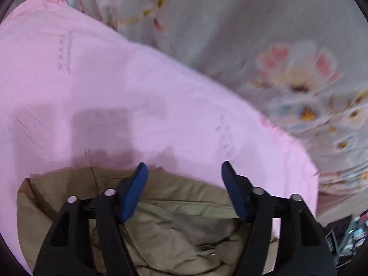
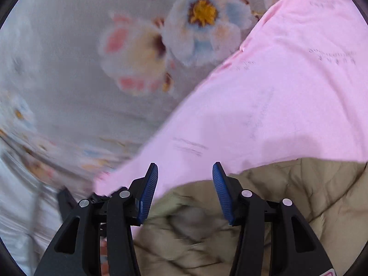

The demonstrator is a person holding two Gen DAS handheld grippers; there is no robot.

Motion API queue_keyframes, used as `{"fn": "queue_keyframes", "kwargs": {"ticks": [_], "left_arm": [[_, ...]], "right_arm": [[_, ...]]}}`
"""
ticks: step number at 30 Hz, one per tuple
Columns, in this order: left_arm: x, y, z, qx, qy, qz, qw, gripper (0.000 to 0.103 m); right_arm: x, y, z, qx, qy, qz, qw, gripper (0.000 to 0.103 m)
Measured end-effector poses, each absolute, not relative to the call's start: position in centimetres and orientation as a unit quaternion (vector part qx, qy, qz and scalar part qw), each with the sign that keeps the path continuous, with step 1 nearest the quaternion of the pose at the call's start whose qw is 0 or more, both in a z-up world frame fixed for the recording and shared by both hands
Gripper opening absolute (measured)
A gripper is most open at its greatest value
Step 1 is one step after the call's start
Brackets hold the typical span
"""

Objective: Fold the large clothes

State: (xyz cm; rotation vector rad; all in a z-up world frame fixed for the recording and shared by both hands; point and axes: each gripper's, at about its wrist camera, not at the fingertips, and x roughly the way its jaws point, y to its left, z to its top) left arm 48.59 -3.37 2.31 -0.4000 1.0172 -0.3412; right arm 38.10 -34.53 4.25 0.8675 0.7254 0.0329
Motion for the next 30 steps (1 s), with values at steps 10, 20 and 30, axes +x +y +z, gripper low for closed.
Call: {"fn": "queue_keyframes", "kwargs": {"ticks": [10,20,30], "left_arm": [[42.3,-5.2,-4.1,0.007,0.474,-0.173,0.863,0.041],[40.3,-7.8,-5.0,0.098,0.391,-0.131,0.906,0.041],[40.1,-8.2,-5.2,0.120,0.386,-0.116,0.907,0.041]], "right_arm": [[35.5,-29.4,-0.2,0.139,0.445,-0.010,0.885,0.029],[34.9,-28.5,-2.0,0.081,0.421,-0.039,0.903,0.028],[35.1,-27.9,-2.1,0.057,0.418,-0.054,0.905,0.028]]}}
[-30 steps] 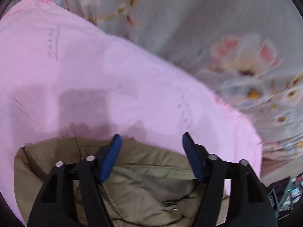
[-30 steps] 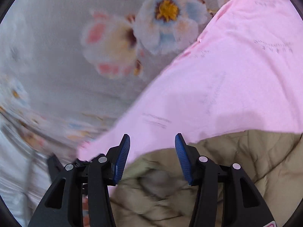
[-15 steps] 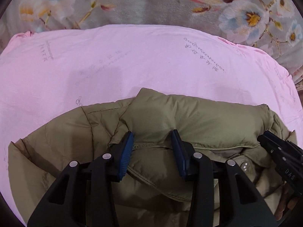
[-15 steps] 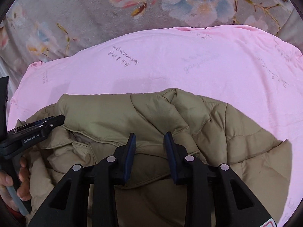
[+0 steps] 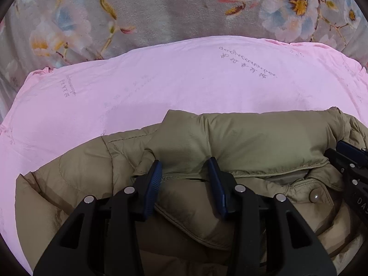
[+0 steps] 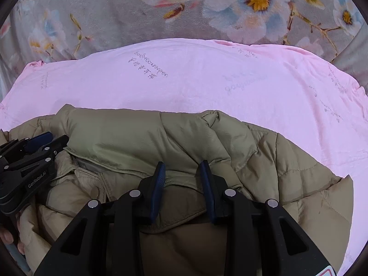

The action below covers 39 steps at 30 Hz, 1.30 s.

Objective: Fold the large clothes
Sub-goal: 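Lift the hem with both tools and fold it toward the collar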

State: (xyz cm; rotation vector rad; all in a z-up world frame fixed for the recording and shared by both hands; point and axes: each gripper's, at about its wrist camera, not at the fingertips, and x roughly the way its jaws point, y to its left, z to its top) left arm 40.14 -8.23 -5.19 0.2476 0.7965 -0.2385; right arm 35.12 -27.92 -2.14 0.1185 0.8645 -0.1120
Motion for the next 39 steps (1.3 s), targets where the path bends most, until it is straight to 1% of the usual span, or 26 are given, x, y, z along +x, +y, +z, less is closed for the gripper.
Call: {"fn": "queue_keyframes", "kwargs": {"ticks": [10,13,17,18,20,22,23,24,26,28,29,31,34,39], "left_arm": [[40.1,-8.6,-5.2,0.136,0.385,-0.103,0.907,0.041],[40.1,-8.7,-5.2,0.140,0.385,-0.095,0.907,0.043],[38.9,-8.1,-4.5,0.142,0.386,-0.076,0.908,0.048],[38.0,-7.6,-4.0,0.137,0.393,-0.069,0.907,0.060],[35.3,-5.6,-2.6,0.113,0.389,-0.070,0.912,0.072],[32.3,-3.1,-1.1,0.100,0.387,-0.080,0.913,0.074],[30.4,-1.3,-0.4,0.092,0.393,-0.083,0.911,0.077],[28.8,0.2,0.0,0.086,0.400,-0.086,0.909,0.077],[25.8,3.5,0.8,0.069,0.416,-0.090,0.902,0.079],[22.2,7.6,1.4,0.036,0.438,-0.099,0.893,0.081],[20.9,9.1,1.6,0.021,0.446,-0.102,0.889,0.084],[17.8,12.5,2.3,-0.008,0.458,-0.106,0.883,0.085],[13.8,16.0,2.6,-0.038,0.476,-0.114,0.871,0.085],[8.5,18.3,1.0,-0.087,0.516,-0.131,0.842,0.086]], "right_arm": [[35.4,-27.8,-2.3,0.055,0.414,-0.060,0.906,0.028],[35.4,-28.1,-2.3,0.065,0.412,-0.052,0.907,0.030],[33.9,-29.2,-1.9,0.109,0.408,-0.035,0.906,0.030],[32.6,-29.2,-1.3,0.116,0.408,-0.042,0.905,0.036],[28.5,-29.4,0.7,0.136,0.397,-0.044,0.907,0.040],[23.7,-29.6,2.3,0.143,0.394,-0.028,0.908,0.043],[21.4,-29.7,2.9,0.138,0.393,-0.028,0.909,0.048],[19.0,-29.9,3.3,0.132,0.393,-0.031,0.910,0.052],[13.5,-30.7,3.6,0.130,0.397,-0.040,0.908,0.057],[8.4,-31.7,3.4,0.141,0.409,-0.039,0.901,0.060],[5.9,-32.2,3.1,0.148,0.414,-0.041,0.897,0.061],[0.4,-33.6,2.4,0.167,0.425,-0.046,0.889,0.065],[-5.8,-34.8,1.0,0.195,0.439,-0.051,0.876,0.067],[-12.6,-34.2,-1.4,0.257,0.457,-0.026,0.851,0.067]]}}
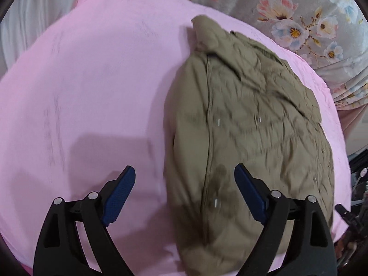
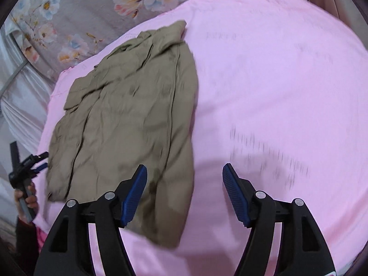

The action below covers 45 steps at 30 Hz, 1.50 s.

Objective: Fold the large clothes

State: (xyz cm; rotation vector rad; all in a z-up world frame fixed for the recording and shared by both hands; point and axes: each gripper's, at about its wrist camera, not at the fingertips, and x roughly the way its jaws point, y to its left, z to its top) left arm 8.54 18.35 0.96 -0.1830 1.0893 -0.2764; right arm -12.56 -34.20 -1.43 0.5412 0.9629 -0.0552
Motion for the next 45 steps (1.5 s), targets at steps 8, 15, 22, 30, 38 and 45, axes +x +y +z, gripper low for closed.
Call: {"fn": "queue_keyframes", "kwargs": {"ticks": [8,15,22,30,38,45], "left_arm": [[3.7,17.0,-0.3,-0.129,0.522,-0.188,0.822,0.089],[3.6,15.3,0.4,-0.119,0.512,-0.182,0.831,0.028],[-1.0,17.8,8.4,-0.120,0.428,-0.213,0.870,0.007],[-6.3,20.0,19.2,-0.132,0.317,-0.249,0.905,0.006],[3.3,13.4,20.9,-0.063,0.318,-0.195,0.926,0.007],[15.6,8.3,12.7,-0.009,0.396,-0.102,0.913,0.009]], "right_arm": [[-14.6,-30.1,-3.3,0.284,0.455,0.055,0.842,0.071],[-13.8,-31.2,-3.6,0.337,0.415,0.038,0.844,0.013],[-18.7,-32.2,4.1,0.320,0.272,0.070,0.905,0.006],[-23.1,-32.3,15.1,0.277,0.136,0.091,0.947,0.005],[-13.5,-33.4,17.2,0.261,0.136,0.040,0.955,0.005],[-1.2,-34.2,10.3,0.265,0.216,-0.068,0.937,0.005]]}}
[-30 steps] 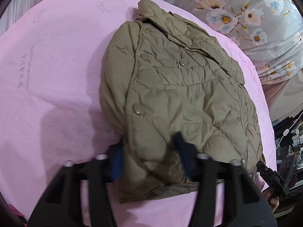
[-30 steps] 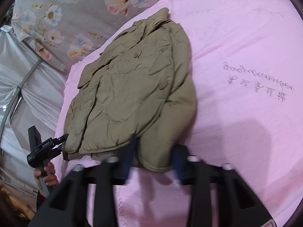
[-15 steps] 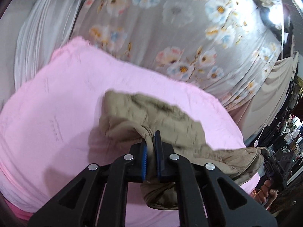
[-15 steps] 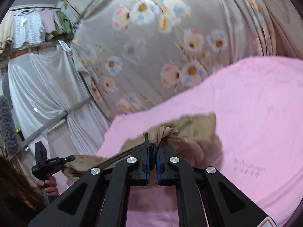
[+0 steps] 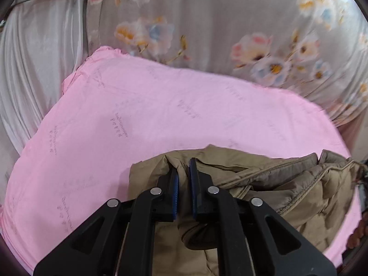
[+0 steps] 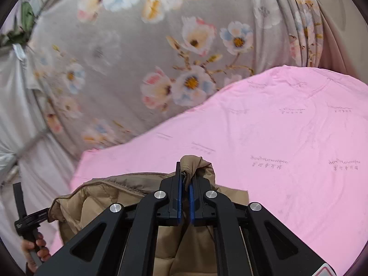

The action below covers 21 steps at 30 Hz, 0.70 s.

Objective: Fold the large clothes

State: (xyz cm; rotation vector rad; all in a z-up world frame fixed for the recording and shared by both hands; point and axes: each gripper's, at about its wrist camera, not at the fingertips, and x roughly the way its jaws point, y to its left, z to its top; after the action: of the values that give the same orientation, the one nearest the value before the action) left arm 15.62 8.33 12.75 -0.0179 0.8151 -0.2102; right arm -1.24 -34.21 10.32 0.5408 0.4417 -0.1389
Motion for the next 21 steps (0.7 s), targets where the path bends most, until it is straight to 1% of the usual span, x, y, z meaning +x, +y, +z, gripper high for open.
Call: {"fn": "queue_keyframes", "kwargs": {"ticks": [5,9,15,21], "left_arm": [[20.5,7.0,6.9,0.008,0.435,-0.074,0.897,0.011],[21.7,6.8,3.7,0.014,0.446,-0.070,0.892,0.014],[21.7,6.3,1.2,0.024,0.430,-0.073,0.900,0.016],[22.1,7.0,0.3,-0.007,0.424,-0.087,0.901,0.017]], "right_arm": [[4.9,-33.7,6.1,0.235,0.270,-0.112,0.927,0.005],[7.6,-33.7,2.7,0.221,0.311,-0.131,0.915,0.005],[9.5,-33.2,-1.7,0.204,0.353,-0.144,0.902,0.005],[10.4,-32.9,-2.9,0.193,0.367,-0.147,0.898,0.006]]}}
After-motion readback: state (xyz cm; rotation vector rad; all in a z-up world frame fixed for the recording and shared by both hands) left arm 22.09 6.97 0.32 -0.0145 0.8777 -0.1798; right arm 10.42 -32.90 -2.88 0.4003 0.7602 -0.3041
